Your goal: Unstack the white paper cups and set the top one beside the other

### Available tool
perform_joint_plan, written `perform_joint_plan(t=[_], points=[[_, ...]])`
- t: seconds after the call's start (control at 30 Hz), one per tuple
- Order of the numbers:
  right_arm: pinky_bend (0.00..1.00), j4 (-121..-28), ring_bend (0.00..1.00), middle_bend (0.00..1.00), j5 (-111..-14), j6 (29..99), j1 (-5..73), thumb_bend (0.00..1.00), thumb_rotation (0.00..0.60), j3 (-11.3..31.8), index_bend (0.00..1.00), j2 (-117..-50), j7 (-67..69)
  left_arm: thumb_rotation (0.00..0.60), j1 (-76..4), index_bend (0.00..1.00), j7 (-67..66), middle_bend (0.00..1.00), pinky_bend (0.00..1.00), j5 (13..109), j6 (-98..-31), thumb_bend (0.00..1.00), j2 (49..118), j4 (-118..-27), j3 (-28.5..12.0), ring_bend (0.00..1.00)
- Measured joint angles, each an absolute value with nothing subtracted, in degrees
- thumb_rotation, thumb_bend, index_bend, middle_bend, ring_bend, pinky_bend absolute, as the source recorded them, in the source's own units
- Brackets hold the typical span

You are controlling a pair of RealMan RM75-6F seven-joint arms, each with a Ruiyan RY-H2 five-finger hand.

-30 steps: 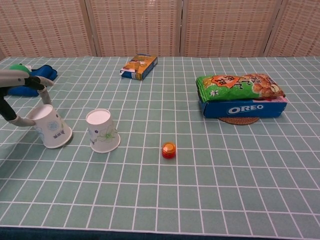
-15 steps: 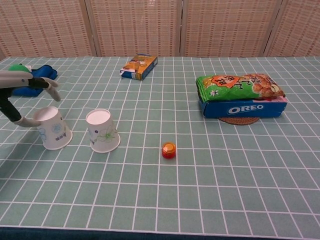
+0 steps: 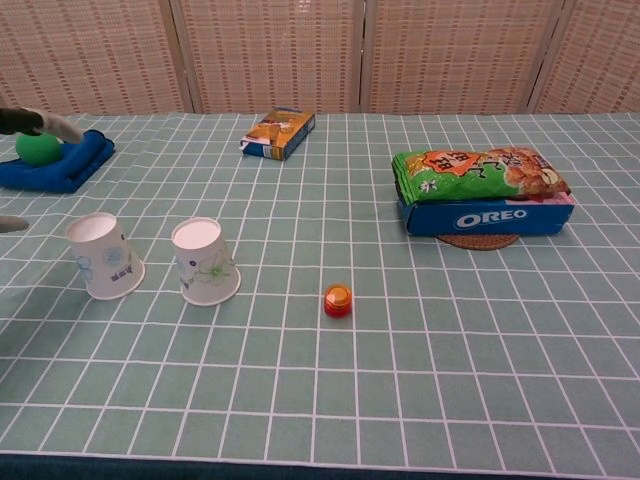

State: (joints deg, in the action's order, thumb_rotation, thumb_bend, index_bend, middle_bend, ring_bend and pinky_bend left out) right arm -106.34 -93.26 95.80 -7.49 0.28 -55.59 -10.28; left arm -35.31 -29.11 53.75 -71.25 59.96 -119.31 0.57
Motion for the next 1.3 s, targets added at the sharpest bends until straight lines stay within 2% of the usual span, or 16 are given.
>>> perform_joint_plan(t=[0.27, 0.4, 0.53, 0.7, 1.3], points=[[0.0, -106.3, 0.0, 0.0, -94.6, 95.8, -7.7, 0.31, 0.6, -0.4, 0.01, -57.0, -13.1, 0.6, -21.7, 0.01, -28.5, 0.0, 0.0, 71.5, -87.0, 0.3, 58.6, -118.6, 8.5, 0.0], [0.0, -106.4, 0.0, 0.0, -94.2, 94.9, -7.6, 0.31, 0.6, -0.4, 0.01, -58.3, -15.8, 0.6, -13.4, 0.01, -23.7, 0.0, 0.0, 79.1, -94.6, 0.3, 60.1, -110.8, 11.1, 0.0], [0.0, -106.7, 0.0, 0.0, -93.1, 94.0, -7.4, 0.31, 0.6, -0.3, 0.01, -59.6, -18.6, 0.6, -8.9, 0.01, -17.9, 0.0, 0.0, 81.5, -98.3, 0.29, 62.6, -101.3, 11.4, 0.0], [0.0, -106.9, 0.0, 0.0, -92.6, 93.9, -7.3, 0.31, 0.6, 0.0, 0.01, -60.8, -20.7, 0.6, -5.0, 0.02, -11.2, 0.0, 0.0, 84.1, -100.4, 0.3, 64.1, -95.1, 10.1, 0.0], [0.0, -107.0, 0.0, 0.0, -93.2, 93.3, -6.9, 0.31, 0.6, -0.3, 0.01, -61.1, -21.0, 0.6, -2.1, 0.04, -12.3, 0.0, 0.0, 87.5, -98.2, 0.3, 64.9, -93.6, 6.4, 0.0]])
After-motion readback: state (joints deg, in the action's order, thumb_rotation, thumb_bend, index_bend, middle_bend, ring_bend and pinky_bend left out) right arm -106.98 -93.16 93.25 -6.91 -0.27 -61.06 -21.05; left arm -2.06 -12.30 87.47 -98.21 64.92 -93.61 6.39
